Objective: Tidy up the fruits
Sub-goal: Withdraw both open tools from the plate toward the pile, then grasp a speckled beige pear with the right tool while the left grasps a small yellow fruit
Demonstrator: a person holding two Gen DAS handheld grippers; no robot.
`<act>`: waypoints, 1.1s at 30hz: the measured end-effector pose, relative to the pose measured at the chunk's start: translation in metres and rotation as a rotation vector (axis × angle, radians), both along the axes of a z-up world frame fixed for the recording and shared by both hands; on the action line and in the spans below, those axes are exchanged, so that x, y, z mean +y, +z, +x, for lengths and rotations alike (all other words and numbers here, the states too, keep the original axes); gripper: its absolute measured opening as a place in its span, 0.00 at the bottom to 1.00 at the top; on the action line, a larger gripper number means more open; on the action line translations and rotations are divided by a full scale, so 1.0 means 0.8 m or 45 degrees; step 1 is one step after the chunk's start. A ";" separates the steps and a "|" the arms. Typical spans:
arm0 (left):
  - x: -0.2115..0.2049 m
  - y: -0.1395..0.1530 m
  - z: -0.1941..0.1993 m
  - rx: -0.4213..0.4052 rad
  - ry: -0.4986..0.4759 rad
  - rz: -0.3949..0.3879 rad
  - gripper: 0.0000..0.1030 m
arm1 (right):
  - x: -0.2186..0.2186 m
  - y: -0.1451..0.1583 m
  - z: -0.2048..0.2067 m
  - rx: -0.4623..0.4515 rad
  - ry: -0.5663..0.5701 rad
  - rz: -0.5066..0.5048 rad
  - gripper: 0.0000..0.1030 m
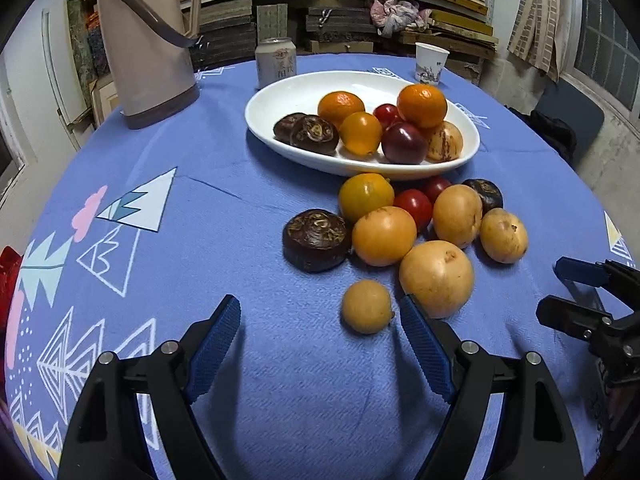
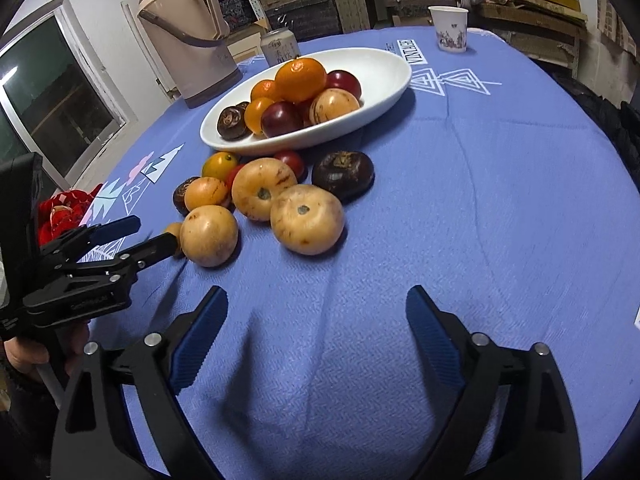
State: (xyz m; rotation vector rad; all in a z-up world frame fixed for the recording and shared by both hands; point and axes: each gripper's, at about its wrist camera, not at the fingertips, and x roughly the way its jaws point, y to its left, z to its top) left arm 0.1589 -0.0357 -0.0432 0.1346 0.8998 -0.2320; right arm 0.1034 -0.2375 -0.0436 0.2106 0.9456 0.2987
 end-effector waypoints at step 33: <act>-0.014 -0.015 0.010 0.007 -0.085 -0.056 0.49 | 0.048 0.000 0.056 -0.046 0.019 -0.254 0.42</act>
